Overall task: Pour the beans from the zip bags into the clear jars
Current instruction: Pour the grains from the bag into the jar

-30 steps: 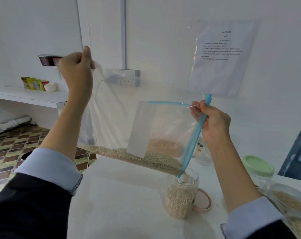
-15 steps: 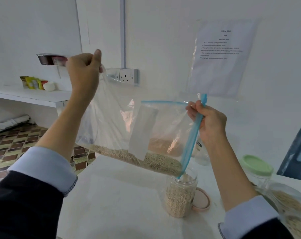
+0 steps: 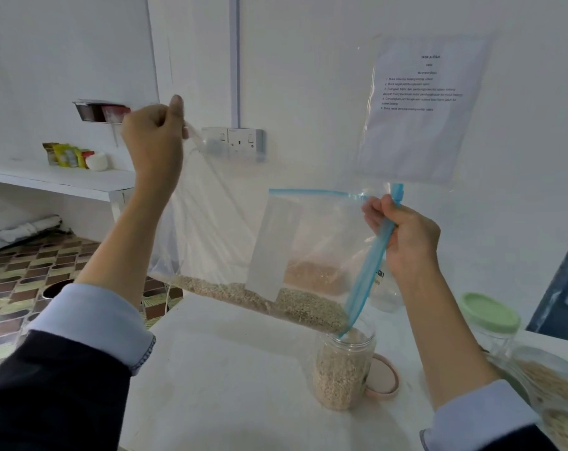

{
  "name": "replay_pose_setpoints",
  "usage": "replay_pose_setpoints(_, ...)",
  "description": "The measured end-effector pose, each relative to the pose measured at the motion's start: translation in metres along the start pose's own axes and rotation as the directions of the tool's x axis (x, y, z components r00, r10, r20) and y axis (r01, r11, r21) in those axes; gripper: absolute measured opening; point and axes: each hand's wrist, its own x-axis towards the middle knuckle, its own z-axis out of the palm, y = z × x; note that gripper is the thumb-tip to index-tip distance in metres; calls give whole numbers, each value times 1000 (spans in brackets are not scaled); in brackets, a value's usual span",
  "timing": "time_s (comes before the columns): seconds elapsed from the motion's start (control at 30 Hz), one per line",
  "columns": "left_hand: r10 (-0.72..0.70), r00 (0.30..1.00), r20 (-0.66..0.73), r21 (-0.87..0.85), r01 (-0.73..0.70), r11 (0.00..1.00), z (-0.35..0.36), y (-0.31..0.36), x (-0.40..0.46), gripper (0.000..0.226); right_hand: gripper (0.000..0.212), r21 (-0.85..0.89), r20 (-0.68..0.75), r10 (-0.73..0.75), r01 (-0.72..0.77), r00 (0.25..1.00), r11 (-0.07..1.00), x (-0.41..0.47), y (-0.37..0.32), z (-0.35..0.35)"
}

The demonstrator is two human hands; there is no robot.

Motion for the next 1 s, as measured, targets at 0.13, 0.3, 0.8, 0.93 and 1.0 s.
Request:
replay_pose_setpoints(0.13, -8, 1000, 16, 9, 7, 1000, 4, 1, -5, 49, 10, 12, -4, -1, 1, 1000, 1000, -3, 3, 4)
replay_pose_setpoints(0.3, -7, 1000, -13, 9, 7, 1000, -2, 0, 0, 48, 9, 39, -30, 8, -7, 1000, 999, 0, 2, 1)
replay_pose_setpoints(0.8, 12, 1000, 1, 43, -12, 999, -1, 5, 3, 49, 13, 39, -18, -10, 10, 1000, 999, 1, -1, 0)
replay_pose_setpoints(0.93, 36, 999, 4, 75, -36, 997, 2, 7, 0, 48, 12, 55, 12, 11, -12, 1000, 998, 2, 0, 1)
replay_pose_setpoints(1.0, 37, 999, -25, 53, -36, 998, 1, 8, 3, 48, 11, 71, 6, 10, -11, 1000, 997, 6, -2, 2)
